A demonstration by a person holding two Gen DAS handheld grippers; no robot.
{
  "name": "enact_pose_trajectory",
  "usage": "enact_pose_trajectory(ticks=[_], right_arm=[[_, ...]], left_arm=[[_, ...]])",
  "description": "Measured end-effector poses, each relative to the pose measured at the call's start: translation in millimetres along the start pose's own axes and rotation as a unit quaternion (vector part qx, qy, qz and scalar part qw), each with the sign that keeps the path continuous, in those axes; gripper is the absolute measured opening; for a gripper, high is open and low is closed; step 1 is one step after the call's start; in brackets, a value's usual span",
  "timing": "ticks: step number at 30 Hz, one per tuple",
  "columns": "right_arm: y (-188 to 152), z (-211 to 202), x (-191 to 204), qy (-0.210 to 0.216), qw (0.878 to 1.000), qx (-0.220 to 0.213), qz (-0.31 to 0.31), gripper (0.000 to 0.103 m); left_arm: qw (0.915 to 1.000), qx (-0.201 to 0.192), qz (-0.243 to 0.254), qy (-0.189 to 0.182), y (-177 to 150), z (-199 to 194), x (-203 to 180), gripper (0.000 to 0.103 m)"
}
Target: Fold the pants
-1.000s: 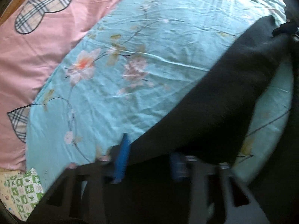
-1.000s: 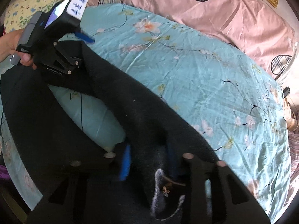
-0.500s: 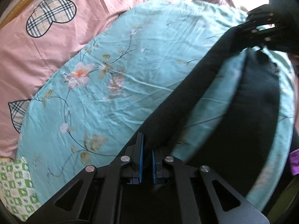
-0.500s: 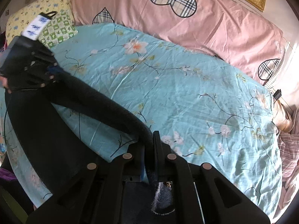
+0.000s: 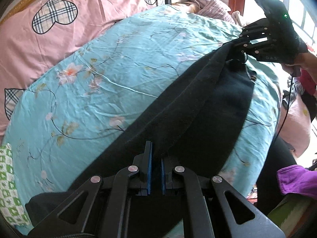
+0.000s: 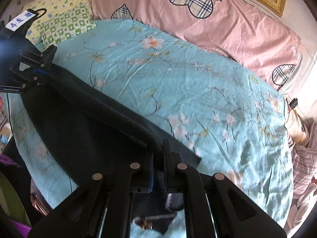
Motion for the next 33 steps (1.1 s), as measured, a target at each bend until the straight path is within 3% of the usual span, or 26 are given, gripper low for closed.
enact_pose_trajectory(ticks=[15,31,33], right_arm=[[-43.9,-21.3,13.7,-0.01,1.0,0.008,-0.009,0.007],[-81.6,14.8,19.0,0.016,0.997,0.067,0.015,0.006],[-82.2,13.8,15.6,0.031,0.997,0.069,0.028,0.014]], left_arm=[[0.9994,0.001,-0.008,-0.032,-25.1,2.7,-34.8,0.006],[0.9966,0.038,-0.033,-0.065,-43.4,48.6,-44.1,0.009],[0.9961,0.038,-0.041,-0.068,-43.3,50.4,-41.9,0.011]])
Point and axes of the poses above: each gripper's, at about its wrist camera, not at the fingertips, and z roughly the way its jaws point, x to its left, y to its top, the point moved 5 cm from there along z, roughly the way its jaws point, and after that the axes turned 10 degrees about x, right-handed, at the moved point
